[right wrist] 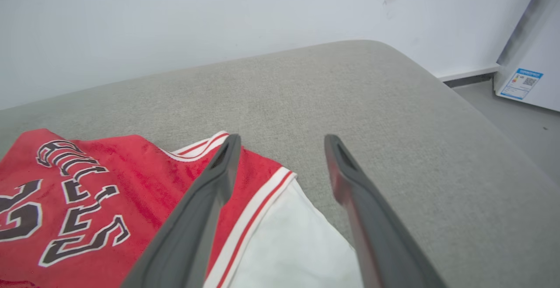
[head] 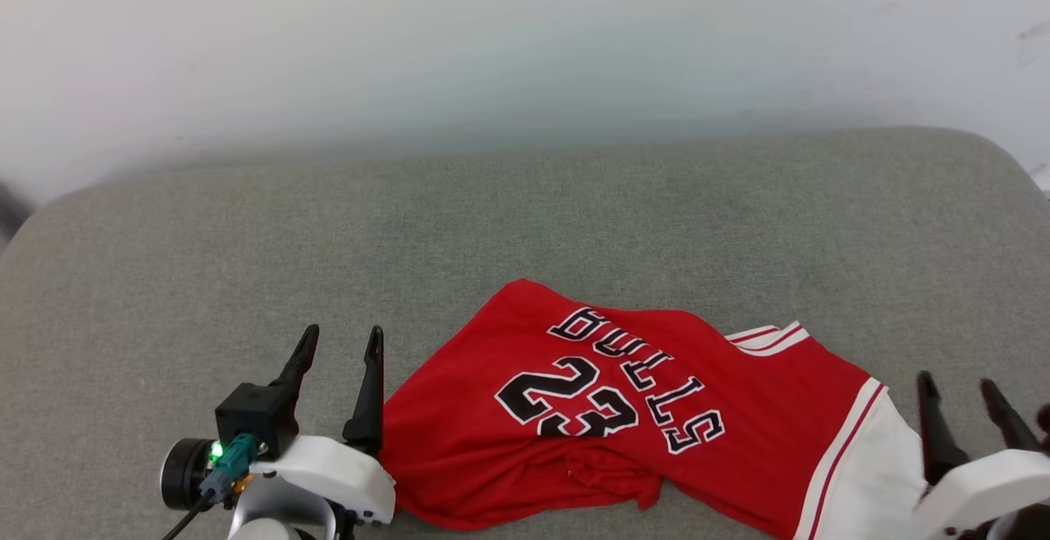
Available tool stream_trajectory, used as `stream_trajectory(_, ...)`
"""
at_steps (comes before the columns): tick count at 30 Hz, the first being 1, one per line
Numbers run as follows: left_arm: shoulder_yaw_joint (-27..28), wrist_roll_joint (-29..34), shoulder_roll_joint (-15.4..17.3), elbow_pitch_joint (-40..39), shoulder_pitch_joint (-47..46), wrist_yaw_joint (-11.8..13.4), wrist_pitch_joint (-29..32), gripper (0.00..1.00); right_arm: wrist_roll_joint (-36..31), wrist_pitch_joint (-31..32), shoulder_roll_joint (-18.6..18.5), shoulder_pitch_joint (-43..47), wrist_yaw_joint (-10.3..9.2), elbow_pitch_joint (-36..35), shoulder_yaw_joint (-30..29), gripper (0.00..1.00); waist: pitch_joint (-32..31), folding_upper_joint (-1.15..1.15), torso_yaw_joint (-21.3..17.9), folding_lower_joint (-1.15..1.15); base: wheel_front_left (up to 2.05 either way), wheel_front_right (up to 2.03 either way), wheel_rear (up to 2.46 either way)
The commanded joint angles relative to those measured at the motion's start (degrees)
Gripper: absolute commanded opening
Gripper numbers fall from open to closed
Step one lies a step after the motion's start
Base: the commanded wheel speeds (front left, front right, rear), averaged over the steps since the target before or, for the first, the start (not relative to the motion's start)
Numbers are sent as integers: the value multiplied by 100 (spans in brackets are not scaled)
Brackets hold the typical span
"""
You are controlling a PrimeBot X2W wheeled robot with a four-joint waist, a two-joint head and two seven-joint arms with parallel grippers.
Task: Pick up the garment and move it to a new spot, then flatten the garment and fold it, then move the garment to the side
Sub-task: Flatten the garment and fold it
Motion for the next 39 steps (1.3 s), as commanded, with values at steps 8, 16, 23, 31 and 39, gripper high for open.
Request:
stream_trajectory(8,-5,-97,56,28,241,70,133,100,-98,-599,118,273,-2,-468,815,100,-181,0,-22,0,0,0,0)
stream_trajectory(16,-20,-186,94,103,302,82,235,100,-81,-533,178,525,-2,-832,1268,100,-212,0,-137,0,0,0,0)
stream_trajectory(23,-245,-249,173,277,-526,-305,834,100,-21,-444,198,327,-2,-1009,1393,100,65,0,-282,0,0,0,0)
stream_trajectory(31,-585,-609,293,731,-2027,-1170,2076,100,10,-480,202,53,-2,-1028,1466,100,653,0,-562,0,0,0,0)
stream_trajectory(39,-1065,-1142,502,1287,-2912,-1464,3675,100,69,-675,214,-152,-2,-938,1477,100,1182,0,-792,0,0,0,0)
